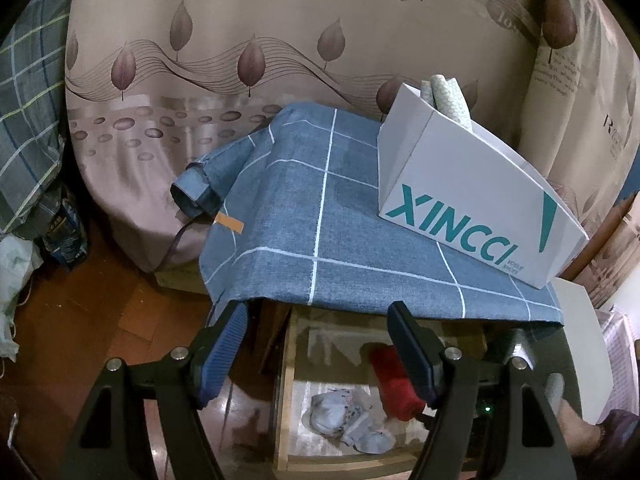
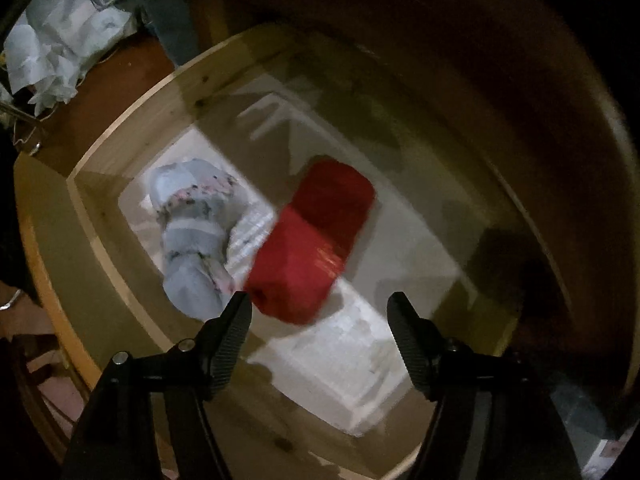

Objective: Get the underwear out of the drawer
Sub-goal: 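Close the right gripper on the red sock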

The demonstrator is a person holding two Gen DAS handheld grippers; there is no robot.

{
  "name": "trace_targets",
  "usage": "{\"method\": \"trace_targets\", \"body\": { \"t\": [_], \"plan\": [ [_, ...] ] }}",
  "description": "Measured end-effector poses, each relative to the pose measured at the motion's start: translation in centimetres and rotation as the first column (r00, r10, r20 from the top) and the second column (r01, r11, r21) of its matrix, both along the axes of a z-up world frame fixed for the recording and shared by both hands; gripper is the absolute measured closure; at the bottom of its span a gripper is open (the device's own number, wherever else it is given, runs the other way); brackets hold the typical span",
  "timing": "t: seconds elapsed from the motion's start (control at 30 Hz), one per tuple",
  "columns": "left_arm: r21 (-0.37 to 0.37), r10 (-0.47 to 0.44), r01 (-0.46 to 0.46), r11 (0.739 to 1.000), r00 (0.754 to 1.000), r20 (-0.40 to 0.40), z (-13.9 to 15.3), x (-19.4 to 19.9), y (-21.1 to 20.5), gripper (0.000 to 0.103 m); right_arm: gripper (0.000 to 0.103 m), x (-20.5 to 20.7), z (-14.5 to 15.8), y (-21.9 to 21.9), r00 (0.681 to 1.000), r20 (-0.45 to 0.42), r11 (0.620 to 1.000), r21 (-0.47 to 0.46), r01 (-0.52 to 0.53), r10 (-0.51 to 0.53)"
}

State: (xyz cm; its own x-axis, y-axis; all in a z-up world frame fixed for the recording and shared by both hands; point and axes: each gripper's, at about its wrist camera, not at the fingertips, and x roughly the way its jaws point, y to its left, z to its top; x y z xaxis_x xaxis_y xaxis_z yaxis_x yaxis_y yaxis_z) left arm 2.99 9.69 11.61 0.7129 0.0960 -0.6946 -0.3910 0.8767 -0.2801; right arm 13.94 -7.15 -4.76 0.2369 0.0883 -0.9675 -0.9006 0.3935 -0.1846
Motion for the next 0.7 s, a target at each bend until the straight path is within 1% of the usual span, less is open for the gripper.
{"method": "trace_targets", "body": {
  "t": [0.1,0.23,0.27,0.3,0.33,0.37,0.43,0.53,0.57,0.63,0.7],
  "plan": [
    [-0.002,0.001,-0.001,1.000,1.000,0.002,0.1,-0.1,0.1,0.028,0.034,0.2,-1.3,1.7,1.000,-0.002,0.999,-0.036,-0.003,0.003],
    [-0.014,-0.002,0.002,1.000,1.000,0.000,-0.1,-0.1,0.3,0.028,0.034,1.4,-2.8,2.7,1.000,-0.001,0.997,-0.077,0.021,-0.021],
    [-0.014,-0.003,0.003,1.000,1.000,-0.001,-0.1,-0.1,0.3,0.028,0.033,1.4,-3.0,2.8,1.000,0.002,0.996,-0.083,0.016,-0.016],
    [-0.012,-0.005,0.005,1.000,1.000,-0.002,-0.1,0.0,0.3,0.028,0.030,1.4,-3.3,3.0,1.000,0.009,0.995,-0.095,0.005,-0.004],
    [-0.011,-0.008,0.008,1.000,1.000,-0.003,-0.2,0.0,0.2,0.028,0.029,1.3,-3.9,3.3,1.000,0.012,0.993,-0.121,-0.008,0.010],
    [-0.008,-0.012,0.012,1.000,1.000,-0.006,-0.2,0.1,0.2,0.028,0.029,1.3,-4.2,3.5,1.000,0.011,0.990,-0.137,-0.016,0.018],
    [-0.002,-0.018,0.018,1.000,1.000,-0.012,-0.2,0.2,-0.1,0.028,0.029,1.3,-4.4,3.8,0.999,0.039,0.988,-0.152,-0.030,0.037],
    [0.010,-0.025,0.025,1.000,1.000,-0.018,-0.3,0.3,-0.3,0.028,0.029,2.1,-5.7,3.9,1.000,-0.008,0.982,-0.188,-0.014,0.013],
    [0.012,-0.026,0.026,1.000,0.999,-0.019,-0.3,0.3,-0.3,0.028,0.029,2.2,-6.3,3.8,1.000,-0.008,0.980,-0.199,-0.011,0.010],
    [0.014,-0.027,0.027,1.000,0.999,-0.019,-0.4,0.4,-0.4,0.028,0.031,2.2,-7.6,3.6,0.999,-0.035,0.969,-0.246,-0.023,0.014],
    [0.016,-0.027,0.027,0.999,0.999,-0.020,-0.4,0.4,-0.4,0.028,0.033,2.3,-7.6,3.2,0.999,-0.046,0.973,-0.229,-0.026,0.016]
  ]
}}
